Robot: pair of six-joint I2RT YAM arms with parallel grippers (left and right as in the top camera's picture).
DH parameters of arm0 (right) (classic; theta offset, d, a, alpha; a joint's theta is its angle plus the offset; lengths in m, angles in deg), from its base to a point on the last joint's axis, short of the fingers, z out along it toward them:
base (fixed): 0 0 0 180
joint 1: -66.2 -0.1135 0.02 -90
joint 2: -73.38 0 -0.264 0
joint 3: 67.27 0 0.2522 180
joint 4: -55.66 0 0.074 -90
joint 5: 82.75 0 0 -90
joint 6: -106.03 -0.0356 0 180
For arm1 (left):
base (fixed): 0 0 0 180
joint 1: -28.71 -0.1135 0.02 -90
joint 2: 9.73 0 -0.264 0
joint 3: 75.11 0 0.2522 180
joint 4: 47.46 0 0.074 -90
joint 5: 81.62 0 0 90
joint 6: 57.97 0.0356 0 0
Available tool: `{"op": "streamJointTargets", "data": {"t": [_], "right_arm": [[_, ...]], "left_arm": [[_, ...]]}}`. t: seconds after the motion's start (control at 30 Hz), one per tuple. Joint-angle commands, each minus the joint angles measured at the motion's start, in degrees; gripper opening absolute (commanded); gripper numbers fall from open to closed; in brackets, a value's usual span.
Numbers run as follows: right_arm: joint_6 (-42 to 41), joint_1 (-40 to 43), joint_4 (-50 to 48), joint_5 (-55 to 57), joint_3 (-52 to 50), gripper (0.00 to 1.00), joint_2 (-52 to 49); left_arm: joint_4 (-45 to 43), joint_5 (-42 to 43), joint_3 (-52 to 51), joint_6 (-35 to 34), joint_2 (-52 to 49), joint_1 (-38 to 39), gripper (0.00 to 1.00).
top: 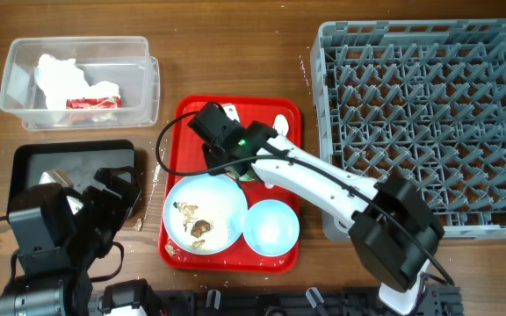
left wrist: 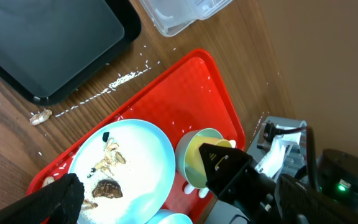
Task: Sort waste into correct bins and load items into the dishwasher rack
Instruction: 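Reach the right gripper to the yellow cup and grasp its rim, then lift the yellow cup and carry it right over the grey rack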
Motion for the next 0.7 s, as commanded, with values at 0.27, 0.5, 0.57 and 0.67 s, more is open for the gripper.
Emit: {"op": "streamJointTargets", "data": {"t": [0.27,0.5,0.57,0.67], "right_arm": [[3.0,5.2,7.1,-0.8,3.1,0.04,15.4],[12.2,22.3,9.0,-13.6,3.1,0.04,26.8],[13.8,28.9,10.6,-17.7,3.1,0.04,27.7],[19.5,40.1,13.2,-28.7,3.0,0.04,27.2]], "left_arm": [[-0.2,0.6,0.0,0.5,0.1,-0.1,1.0],[-0.2,0.6,0.0,0.5,0.1,-0.1,1.0],[-0.2,0.6,0.0,0.5,0.1,-0.1,1.0],[-0.2,0.6,0.0,0.5,0.1,-0.1,1.0]]}}
